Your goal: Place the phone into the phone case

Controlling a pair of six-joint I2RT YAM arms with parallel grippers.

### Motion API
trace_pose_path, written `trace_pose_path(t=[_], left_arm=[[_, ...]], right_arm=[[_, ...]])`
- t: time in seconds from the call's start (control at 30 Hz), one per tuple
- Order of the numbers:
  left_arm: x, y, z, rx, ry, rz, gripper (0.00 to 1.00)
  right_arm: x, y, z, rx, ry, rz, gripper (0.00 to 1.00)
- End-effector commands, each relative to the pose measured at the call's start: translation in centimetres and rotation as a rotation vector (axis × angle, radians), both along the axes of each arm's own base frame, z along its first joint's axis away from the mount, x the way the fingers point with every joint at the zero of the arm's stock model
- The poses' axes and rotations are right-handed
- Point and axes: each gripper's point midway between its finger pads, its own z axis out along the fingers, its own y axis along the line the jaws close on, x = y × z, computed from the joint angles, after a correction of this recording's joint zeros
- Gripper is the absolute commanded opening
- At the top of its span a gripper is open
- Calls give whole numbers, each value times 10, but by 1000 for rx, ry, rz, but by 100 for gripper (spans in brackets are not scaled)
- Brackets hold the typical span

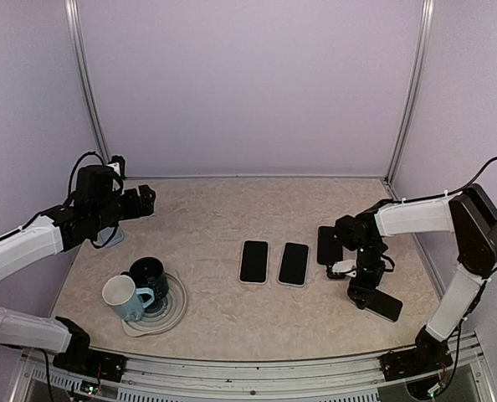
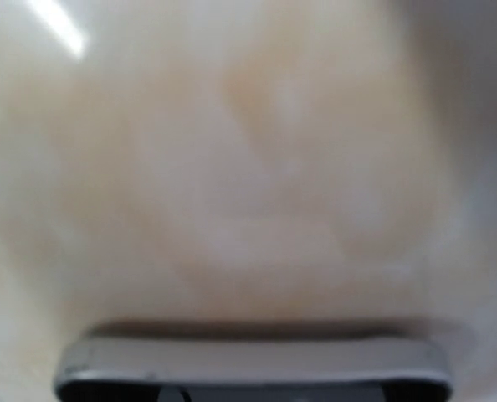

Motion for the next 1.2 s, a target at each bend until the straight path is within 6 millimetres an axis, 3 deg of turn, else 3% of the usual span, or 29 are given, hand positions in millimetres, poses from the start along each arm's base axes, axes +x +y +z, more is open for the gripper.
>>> trace_pose_path(t=[0.0, 0.13, 0.3, 0.43, 0.53, 0.67, 0.87, 1.03, 1.17], left_arm=[[11, 15, 15, 25, -9, 65, 98], [30, 54, 5, 77, 80, 191, 97], [52, 112, -54, 126, 290, 321, 93], [55, 146, -100, 178, 436, 399, 78], [53, 150, -126, 227, 528, 381, 71], [59, 148, -152, 209, 602, 327, 73], [80, 140, -182, 132, 647, 305, 68], [97, 151, -197, 37, 637, 323, 49], [92, 150, -220, 36, 698, 319, 39]], right_arm=[[34, 34, 26, 141, -156, 4, 60], [55, 51, 58, 248, -289, 14, 60], [58, 57, 94, 343, -404, 27, 60], [57, 54, 116, 389, -504, 50, 60], [62, 60, 141, 467, -603, 72, 60], [66, 69, 163, 538, -672, 119, 59], [68, 65, 160, 515, -683, 131, 59], [67, 65, 161, 526, -691, 123, 59], [70, 65, 163, 521, -694, 104, 59]])
